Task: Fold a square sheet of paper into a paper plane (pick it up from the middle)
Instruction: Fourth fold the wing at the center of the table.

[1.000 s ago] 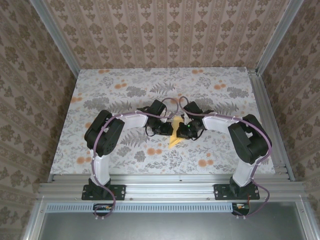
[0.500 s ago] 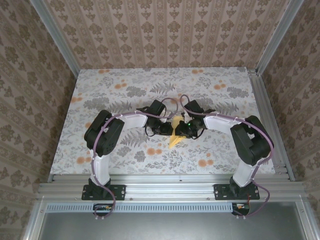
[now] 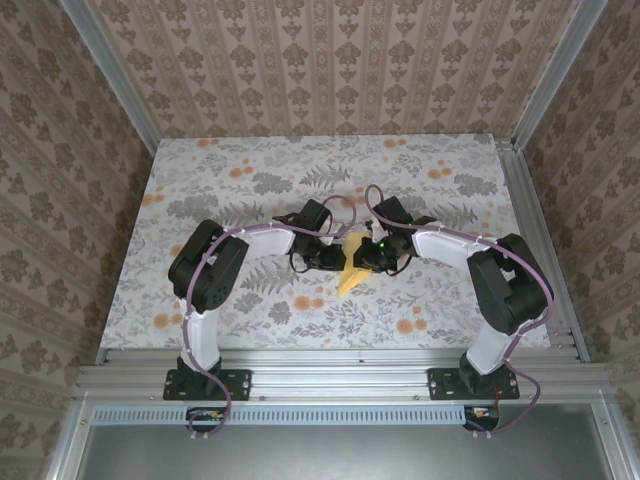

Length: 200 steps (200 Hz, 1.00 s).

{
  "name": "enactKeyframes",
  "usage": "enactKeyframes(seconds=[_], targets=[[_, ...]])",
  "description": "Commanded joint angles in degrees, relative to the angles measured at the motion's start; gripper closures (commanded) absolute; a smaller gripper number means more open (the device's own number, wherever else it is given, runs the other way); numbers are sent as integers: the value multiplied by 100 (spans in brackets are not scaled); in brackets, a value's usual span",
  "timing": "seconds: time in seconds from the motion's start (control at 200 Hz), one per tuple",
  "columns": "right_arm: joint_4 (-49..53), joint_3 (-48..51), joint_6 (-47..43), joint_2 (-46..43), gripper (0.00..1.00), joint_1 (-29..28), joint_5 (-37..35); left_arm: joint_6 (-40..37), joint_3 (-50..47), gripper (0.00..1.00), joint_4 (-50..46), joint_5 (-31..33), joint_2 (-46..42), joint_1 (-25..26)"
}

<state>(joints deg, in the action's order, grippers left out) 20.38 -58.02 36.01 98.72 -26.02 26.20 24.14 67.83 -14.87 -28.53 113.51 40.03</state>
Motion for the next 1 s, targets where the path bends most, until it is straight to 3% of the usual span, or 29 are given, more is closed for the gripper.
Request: enactKeyframes(seconds=[0.0, 0.595, 0.995], targets=[[91, -51, 31, 3, 85, 27, 192, -118, -257, 86, -193, 235, 369, 79], [4, -435, 82, 493, 86, 21, 422, -105, -288, 86, -171, 203, 408, 80], [-154, -498, 146, 679, 79, 27, 477, -71, -343, 86, -60, 147, 407, 63]])
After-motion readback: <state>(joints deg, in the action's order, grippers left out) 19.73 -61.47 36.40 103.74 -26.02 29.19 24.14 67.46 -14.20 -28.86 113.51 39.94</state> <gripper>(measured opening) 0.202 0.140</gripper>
